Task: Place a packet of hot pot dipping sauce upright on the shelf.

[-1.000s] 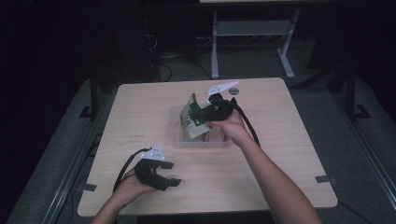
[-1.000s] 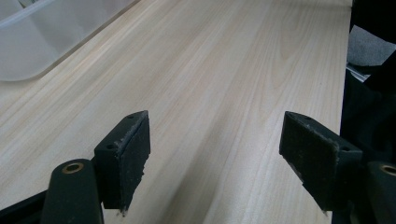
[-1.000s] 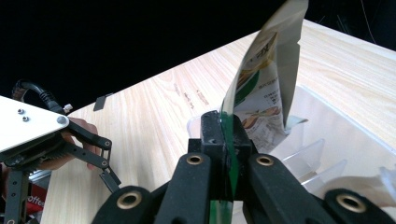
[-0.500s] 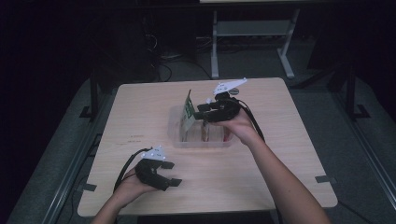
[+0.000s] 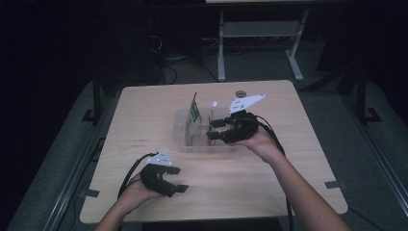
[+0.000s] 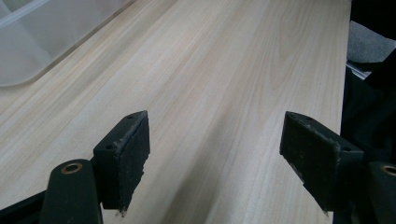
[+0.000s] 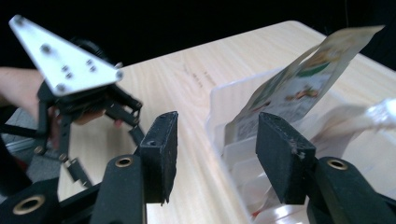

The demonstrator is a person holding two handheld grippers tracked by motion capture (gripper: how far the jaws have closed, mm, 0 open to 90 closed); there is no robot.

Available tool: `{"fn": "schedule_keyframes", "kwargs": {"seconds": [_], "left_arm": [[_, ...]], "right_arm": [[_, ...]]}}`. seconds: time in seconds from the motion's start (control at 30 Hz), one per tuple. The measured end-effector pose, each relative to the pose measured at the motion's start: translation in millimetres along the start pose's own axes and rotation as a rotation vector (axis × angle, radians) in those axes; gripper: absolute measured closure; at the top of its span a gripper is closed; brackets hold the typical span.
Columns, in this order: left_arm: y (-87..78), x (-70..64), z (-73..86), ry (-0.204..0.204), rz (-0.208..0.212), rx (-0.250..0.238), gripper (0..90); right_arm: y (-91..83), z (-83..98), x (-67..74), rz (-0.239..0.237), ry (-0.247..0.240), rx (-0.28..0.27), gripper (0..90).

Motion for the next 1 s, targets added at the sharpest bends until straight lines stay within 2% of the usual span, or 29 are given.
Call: {"fn": "schedule_keyframes", "kwargs": {"seconds": [0.07,0.33,0.5,0.63,0.77,0.87,1.0], "left_arm": [[1.1,-1.1,0.5,-0.003,0.001,0.003,23.9],[6.2,-4.0,2.2,0.037,0.005,0.030,22.4],[10.2,-6.2,4.5,0.063,0.005,0.059,21.2],[14.0,-8.9,7.9,0.083,0.010,0.092,20.2],[18.4,-11.1,11.2,0.097,0.019,0.122,19.7],[20.2,-11.5,12.1,0.103,0.021,0.134,19.6],[21.5,-12.0,12.3,0.109,0.025,0.138,19.6]], "right_arm": [[-2.9,7.4,4.0,-0.001,-0.004,0.003,48.1],[-4.8,47.3,18.7,-0.006,-0.039,0.073,42.7],[-1.8,77.3,25.3,-0.005,-0.064,0.145,36.4],[-1.5,102.5,29.4,0.019,-0.097,0.202,33.0],[-2.4,123.7,36.0,0.018,-0.126,0.251,32.1],[-4.1,132.4,40.0,0.016,-0.129,0.267,31.5],[-3.2,132.5,40.7,0.023,-0.130,0.253,30.0]]}}
Point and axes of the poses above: each handheld gripper's, and its own axes: y roughly forward along the jaws, z roughly out of its underside, x roughly to its left, the point moved 9 cm from there along y, roughly forward along the jaws, and after that the axes turned 15 degrees about z, right-handed, at the moved point
